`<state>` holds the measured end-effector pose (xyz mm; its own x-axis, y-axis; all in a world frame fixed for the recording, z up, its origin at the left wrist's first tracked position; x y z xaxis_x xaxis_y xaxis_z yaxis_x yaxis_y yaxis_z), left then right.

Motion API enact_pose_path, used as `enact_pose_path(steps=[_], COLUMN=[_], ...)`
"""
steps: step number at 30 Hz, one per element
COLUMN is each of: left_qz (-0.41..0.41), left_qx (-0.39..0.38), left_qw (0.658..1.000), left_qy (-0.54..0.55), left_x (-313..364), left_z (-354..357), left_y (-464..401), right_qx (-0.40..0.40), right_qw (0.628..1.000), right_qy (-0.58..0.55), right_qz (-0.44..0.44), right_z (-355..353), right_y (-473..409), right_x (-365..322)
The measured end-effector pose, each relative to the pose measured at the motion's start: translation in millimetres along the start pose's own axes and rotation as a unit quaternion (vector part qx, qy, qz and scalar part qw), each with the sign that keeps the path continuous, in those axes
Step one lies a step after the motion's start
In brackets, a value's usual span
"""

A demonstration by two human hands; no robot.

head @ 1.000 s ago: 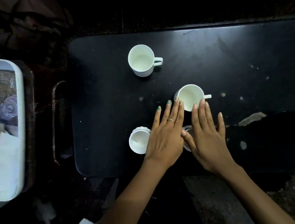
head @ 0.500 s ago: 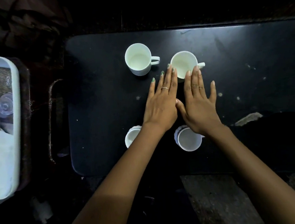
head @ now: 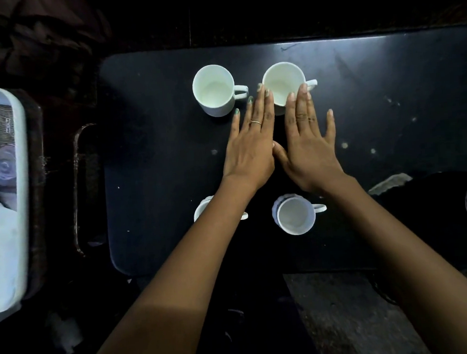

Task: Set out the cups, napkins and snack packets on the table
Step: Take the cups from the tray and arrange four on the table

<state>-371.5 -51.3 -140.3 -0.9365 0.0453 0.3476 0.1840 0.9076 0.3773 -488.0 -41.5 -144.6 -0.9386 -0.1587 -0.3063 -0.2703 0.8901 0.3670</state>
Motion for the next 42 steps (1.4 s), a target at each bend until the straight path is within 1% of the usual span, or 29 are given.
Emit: enact_pose_path(steps=[3,5,7,9,14,17,21,23,26,30,36,42], left_qz=[0.000,0.001,0.005,0.007,-0.055,-0.086,-0.099,-0.092,-0.068,-0.061,-0.054,-0.035], left_qx=[0.006,0.019,0.035,0.058,0.119,0.107,0.081,0.069,0.056,0.046,0.050,0.061], left_qw=[1.000,1.000,0.999,0.998,0.990,0.989,0.992,0.993,0.995,0.993,0.990,0.989], left_qy=[-0.007,-0.004,0.000,0.005,0.053,0.049,0.010,-0.013,-0.053,-0.091,-0.117,-0.133], left_x=[0,-3,-8,-15,-36,-48,-62,-69,-76,-84,-87,-91], left_z=[-2,-5,-8,-9,4,20,42,51,60,68,70,61], left_y=[3,10,25,48,129,172,207,216,220,219,216,194], right_qx=[0.023,0.080,0.150,0.184,0.162,0.127,0.066,0.045,0.029,0.024,0.030,0.050], right_qw=[1.000,0.996,0.984,0.976,0.977,0.978,0.984,0.985,0.984,0.981,0.981,0.987], right_qy=[-0.016,-0.048,-0.093,-0.111,-0.133,-0.142,-0.062,-0.015,0.041,0.093,0.113,0.107], right_qz=[0.002,0.012,0.025,0.023,-0.037,-0.086,-0.152,-0.167,-0.169,-0.170,-0.157,-0.108], right_z=[-2,-5,-7,-5,15,33,57,68,80,91,98,96], right_y=[4,13,26,45,97,121,139,143,144,144,143,128], right_x=[-2,-8,-17,-28,-60,-81,-102,-107,-107,-106,-105,-113])
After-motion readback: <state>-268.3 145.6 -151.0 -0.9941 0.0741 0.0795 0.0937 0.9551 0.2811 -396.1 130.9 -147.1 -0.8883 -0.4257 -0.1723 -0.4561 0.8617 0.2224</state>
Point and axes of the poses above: each hand's wrist, its own y-axis away from the middle knuckle, its own z-axis out of the palm, x = y × z, the point moved 1 cm from there along -y, towards the middle knuckle, and after that the axes turned 5 degrees about -z, right-handed, at the moved point
